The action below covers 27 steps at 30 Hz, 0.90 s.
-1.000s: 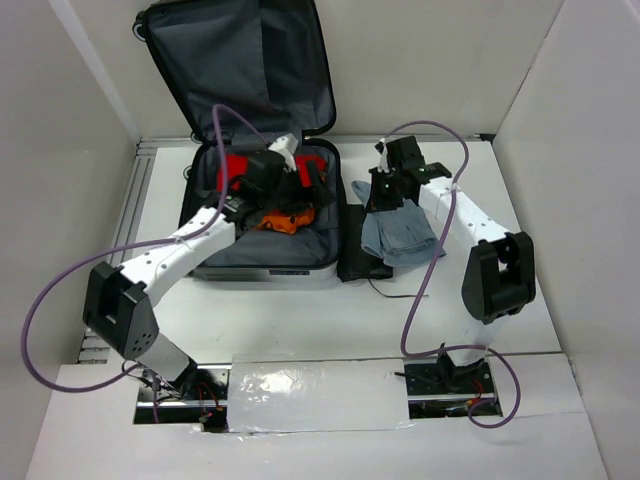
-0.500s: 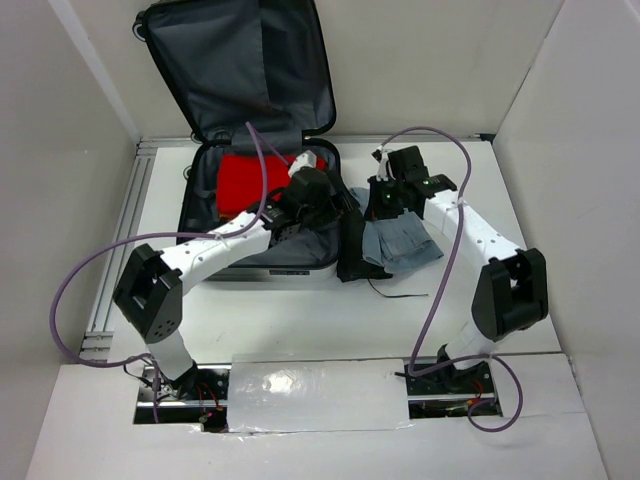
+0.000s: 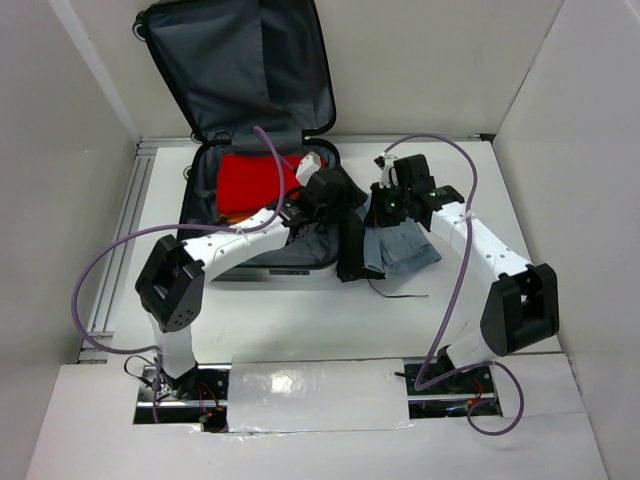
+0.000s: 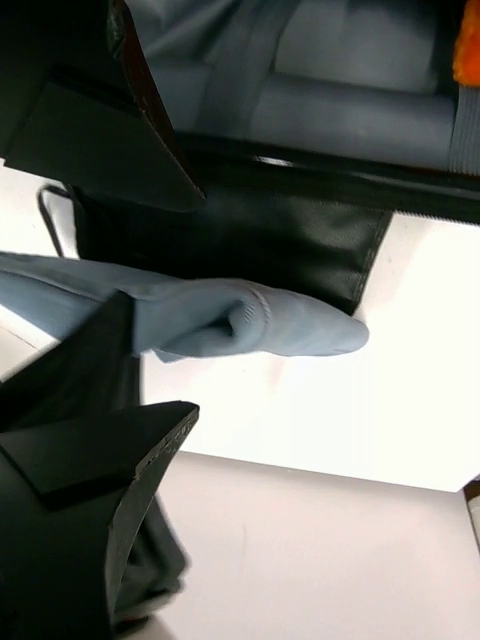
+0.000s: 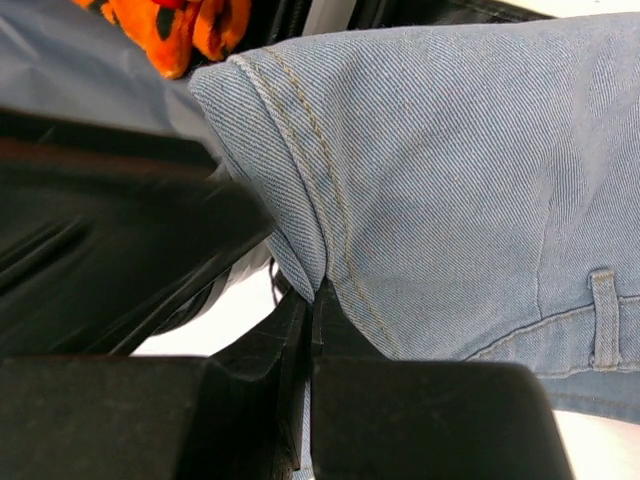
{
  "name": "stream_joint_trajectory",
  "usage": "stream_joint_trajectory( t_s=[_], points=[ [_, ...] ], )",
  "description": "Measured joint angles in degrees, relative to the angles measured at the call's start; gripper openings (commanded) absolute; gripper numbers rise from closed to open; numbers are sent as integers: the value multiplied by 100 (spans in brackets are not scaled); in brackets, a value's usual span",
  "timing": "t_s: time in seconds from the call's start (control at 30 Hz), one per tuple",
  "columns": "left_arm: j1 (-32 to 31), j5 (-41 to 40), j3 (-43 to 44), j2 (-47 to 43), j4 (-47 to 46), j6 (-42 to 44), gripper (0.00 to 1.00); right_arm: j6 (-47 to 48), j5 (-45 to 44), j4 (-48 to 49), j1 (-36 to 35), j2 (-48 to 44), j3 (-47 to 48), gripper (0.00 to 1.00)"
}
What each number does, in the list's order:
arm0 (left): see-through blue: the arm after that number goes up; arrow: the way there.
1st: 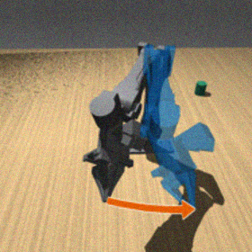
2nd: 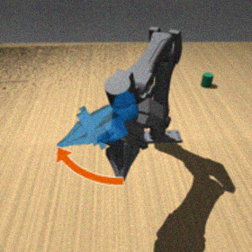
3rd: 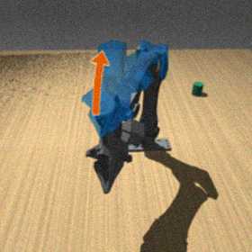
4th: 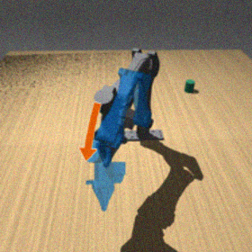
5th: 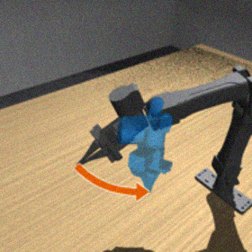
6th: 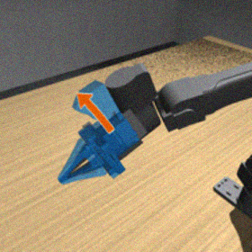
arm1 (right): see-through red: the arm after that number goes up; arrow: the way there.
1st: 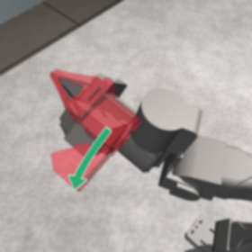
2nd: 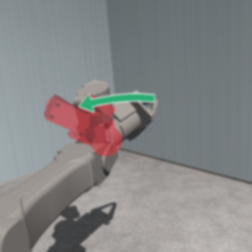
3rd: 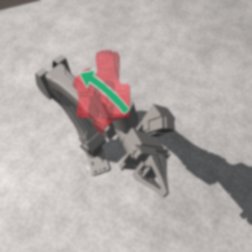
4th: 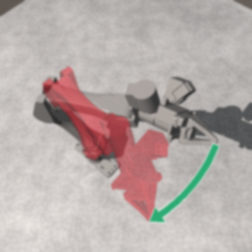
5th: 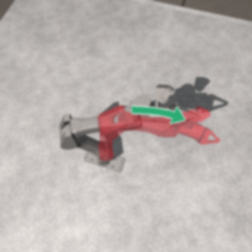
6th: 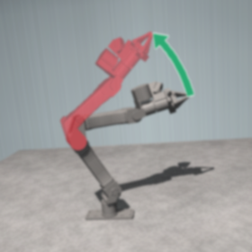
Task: Pack the luggage
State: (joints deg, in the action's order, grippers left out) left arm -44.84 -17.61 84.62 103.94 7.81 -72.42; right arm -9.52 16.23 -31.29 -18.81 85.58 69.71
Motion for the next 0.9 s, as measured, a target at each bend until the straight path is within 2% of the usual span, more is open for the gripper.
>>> stream_joint_trajectory(
  t_s=[0.3, 0.47, 0.63, 0.73, 0.83, 0.87, 0.9],
  points=[
    [-155, -358, 433, 369, 282, -358, 86, -4, 118, 127, -7, -114, -90, 0],
    [-192, -501, 483, 503, 348, -568, 76, -4, 136, 131, -7, -116, -96, 0],
    [-225, -531, 516, 664, 328, -629, 55, -4, 267, 234, -7, -164, -262, 0],
    [-238, -516, 542, 763, 313, -697, 46, -4, 345, 254, -9, -179, -323, 0],
    [-262, -505, 542, 769, 258, -732, 29, -4, 468, 262, -9, -186, -367, 0],
    [-269, -503, 542, 769, 227, -726, 16, -4, 492, 271, -9, -186, -367, 0],
    [-273, -487, 535, 769, 184, -699, 8, -7, 516, 284, 0, -186, -367, 4]
  ],
)
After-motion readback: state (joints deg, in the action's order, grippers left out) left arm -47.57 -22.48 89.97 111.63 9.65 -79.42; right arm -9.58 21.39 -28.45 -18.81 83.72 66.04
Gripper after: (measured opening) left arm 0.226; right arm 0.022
